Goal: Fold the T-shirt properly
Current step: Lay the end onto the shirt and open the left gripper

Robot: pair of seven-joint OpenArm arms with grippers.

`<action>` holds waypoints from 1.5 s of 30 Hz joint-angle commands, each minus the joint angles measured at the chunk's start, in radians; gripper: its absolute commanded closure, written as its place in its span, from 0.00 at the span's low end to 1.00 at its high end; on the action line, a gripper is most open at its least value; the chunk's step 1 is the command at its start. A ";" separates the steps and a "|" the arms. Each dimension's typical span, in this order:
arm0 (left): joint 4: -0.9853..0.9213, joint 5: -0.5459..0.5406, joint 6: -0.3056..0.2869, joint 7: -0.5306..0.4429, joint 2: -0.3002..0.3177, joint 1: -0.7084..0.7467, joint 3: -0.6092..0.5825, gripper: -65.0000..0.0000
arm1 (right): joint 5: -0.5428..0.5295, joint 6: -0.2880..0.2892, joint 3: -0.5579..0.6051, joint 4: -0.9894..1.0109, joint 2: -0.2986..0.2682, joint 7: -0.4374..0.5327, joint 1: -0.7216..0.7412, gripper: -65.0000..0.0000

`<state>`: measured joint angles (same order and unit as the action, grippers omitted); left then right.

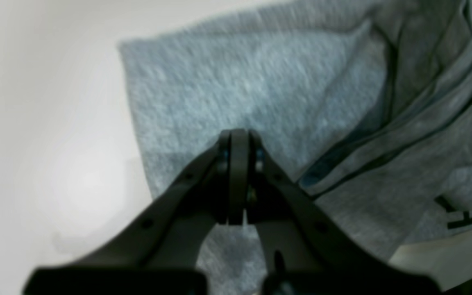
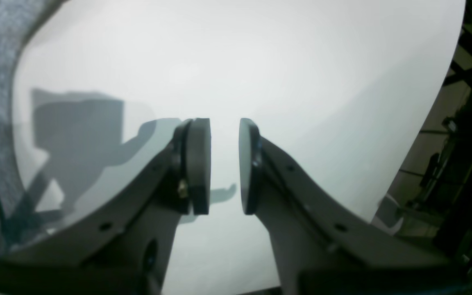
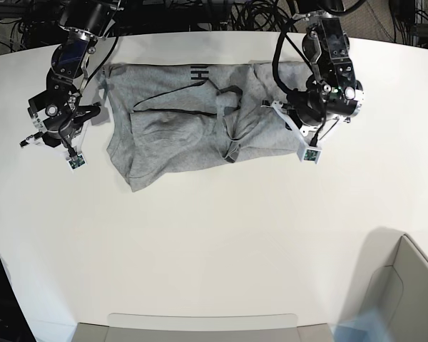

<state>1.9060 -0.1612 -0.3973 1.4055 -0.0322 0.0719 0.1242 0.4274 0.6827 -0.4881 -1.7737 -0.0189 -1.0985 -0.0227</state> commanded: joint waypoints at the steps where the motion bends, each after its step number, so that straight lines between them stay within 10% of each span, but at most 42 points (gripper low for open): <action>1: 0.016 -0.013 -0.002 -0.012 0.004 -0.008 -0.005 1.00 | 0.008 0.015 -0.001 -0.022 -0.006 0.011 0.014 0.80; 20: 0.026 -0.015 -0.005 -0.010 0.007 0.015 -0.541 1.00 | 0.008 0.015 -0.001 -0.022 -0.005 0.011 0.020 0.80; 45: -0.135 -0.010 -0.002 -0.076 0.133 -0.002 -0.346 1.00 | 0.003 0.015 -0.001 -0.024 0.010 0.008 0.066 0.80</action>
<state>1.7653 -0.1818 -0.4026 1.3266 0.1009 0.0929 -0.2237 0.4339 0.6827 -0.4908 -1.7794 -0.0071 -1.1061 0.0204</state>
